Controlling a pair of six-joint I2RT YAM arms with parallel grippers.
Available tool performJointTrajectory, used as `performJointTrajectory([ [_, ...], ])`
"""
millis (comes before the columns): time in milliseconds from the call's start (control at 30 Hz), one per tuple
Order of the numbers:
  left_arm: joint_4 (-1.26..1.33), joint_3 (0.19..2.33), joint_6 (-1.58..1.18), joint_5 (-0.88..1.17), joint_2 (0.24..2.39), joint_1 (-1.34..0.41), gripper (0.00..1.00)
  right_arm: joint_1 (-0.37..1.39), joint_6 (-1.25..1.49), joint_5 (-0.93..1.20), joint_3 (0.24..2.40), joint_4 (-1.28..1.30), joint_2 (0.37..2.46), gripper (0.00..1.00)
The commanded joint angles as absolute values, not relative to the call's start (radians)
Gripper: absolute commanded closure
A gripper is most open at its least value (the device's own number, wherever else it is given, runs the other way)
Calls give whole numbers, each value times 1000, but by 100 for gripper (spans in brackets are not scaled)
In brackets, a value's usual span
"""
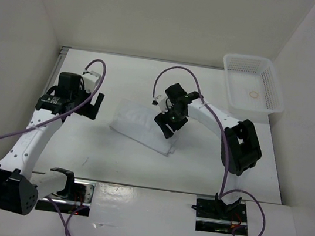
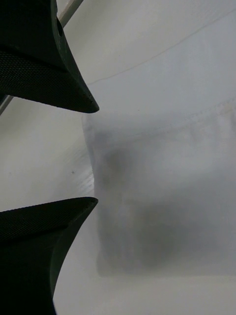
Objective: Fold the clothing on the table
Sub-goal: Fold the skirt
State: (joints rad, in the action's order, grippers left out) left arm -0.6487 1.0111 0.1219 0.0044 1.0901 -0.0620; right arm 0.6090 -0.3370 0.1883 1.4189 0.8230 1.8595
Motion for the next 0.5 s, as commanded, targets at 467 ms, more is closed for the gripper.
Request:
performJointTrajectory([
  [467, -615, 1012, 83, 0, 1127, -58, 0, 635, -209, 120, 1252, 772, 1936, 26],
])
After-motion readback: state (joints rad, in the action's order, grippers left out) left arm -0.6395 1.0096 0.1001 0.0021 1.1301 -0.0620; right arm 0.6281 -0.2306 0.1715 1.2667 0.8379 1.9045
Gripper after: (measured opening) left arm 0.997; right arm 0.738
